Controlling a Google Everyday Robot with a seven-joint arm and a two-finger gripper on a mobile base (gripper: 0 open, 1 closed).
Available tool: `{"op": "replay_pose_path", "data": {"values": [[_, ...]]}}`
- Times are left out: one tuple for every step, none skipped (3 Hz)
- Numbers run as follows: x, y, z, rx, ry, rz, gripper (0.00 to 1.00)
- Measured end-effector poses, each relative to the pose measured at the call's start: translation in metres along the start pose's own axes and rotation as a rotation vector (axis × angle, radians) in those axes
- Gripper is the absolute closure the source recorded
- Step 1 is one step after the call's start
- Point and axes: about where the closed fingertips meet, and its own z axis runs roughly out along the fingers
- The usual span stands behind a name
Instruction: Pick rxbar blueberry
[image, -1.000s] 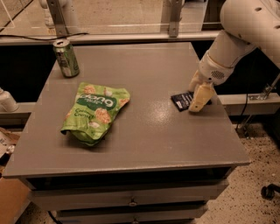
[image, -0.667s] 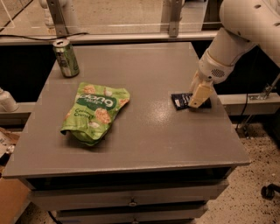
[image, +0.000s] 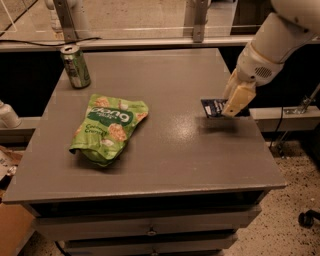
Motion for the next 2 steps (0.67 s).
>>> {"op": "replay_pose_path", "data": {"values": [[-0.0272,0.0112,-0.0644,0.066,-0.083,-0.020,1.00],[-0.0272,0.0111,-0.0640,0.066,-0.083,-0.020,1.00]]}}
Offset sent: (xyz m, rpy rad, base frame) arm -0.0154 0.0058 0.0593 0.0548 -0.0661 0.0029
